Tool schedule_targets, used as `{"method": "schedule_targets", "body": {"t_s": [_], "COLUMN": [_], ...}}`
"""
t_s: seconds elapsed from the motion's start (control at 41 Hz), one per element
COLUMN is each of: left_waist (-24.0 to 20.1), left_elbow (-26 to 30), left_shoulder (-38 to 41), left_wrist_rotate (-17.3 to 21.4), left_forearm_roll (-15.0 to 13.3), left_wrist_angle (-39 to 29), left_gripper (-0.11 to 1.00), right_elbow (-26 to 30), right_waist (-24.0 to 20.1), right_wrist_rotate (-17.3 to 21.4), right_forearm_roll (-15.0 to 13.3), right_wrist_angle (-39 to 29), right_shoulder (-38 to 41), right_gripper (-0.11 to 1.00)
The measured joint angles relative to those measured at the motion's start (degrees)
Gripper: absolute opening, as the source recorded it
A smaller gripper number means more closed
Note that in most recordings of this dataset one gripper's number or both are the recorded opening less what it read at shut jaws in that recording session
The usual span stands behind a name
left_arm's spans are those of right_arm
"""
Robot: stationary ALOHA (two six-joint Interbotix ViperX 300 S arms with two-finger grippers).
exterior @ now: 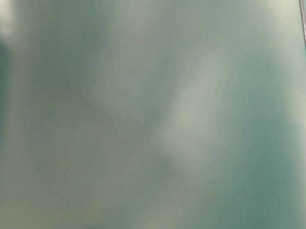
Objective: Scoop the yellow hexagonal prism block from the bowl with a spoon using the right arm.
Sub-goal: 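Move the right gripper toward the pink spoon handle on the rest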
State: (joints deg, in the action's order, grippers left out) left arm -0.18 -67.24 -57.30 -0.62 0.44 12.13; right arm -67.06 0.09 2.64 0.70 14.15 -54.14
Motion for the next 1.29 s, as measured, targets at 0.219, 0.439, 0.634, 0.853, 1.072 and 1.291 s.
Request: {"method": "schedule_targets", "body": {"t_s": [0.219,0.439,0.634,0.853,1.072,1.291], "left_waist": [0.0,0.1,0.1,0.0,0.1,0.0], "left_elbow": [0.0,0.0,0.0,0.0,0.0,0.0], "left_shoulder": [0.0,0.0,0.0,0.1,0.1,0.1], "left_wrist_rotate": [0.0,0.0,0.0,0.0,0.0,0.0], "left_forearm_roll": [0.0,0.0,0.0,0.0,0.0,0.0], "left_wrist_angle": [0.1,0.0,0.0,0.0,0.1,0.0], "left_gripper": [-0.01,-0.01,-0.01,-0.01,-0.01,-0.01], "right_elbow": [0.0,0.0,-0.6,-2.5,-4.5,-6.6], "right_waist": [0.0,-0.4,-1.8,-4.0,-6.8,-10.6], "right_wrist_rotate": [0.0,0.1,0.2,0.3,0.4,0.5], "right_forearm_roll": [0.3,0.4,1.5,2.9,5.4,8.9], "right_wrist_angle": [-0.2,-0.5,1.2,8.8,18.5,26.0], "right_shoulder": [0.5,3.6,9.1,18.7,27.9,34.4], "right_gripper": [0.54,0.54,0.54,0.54,0.54,0.54]}}
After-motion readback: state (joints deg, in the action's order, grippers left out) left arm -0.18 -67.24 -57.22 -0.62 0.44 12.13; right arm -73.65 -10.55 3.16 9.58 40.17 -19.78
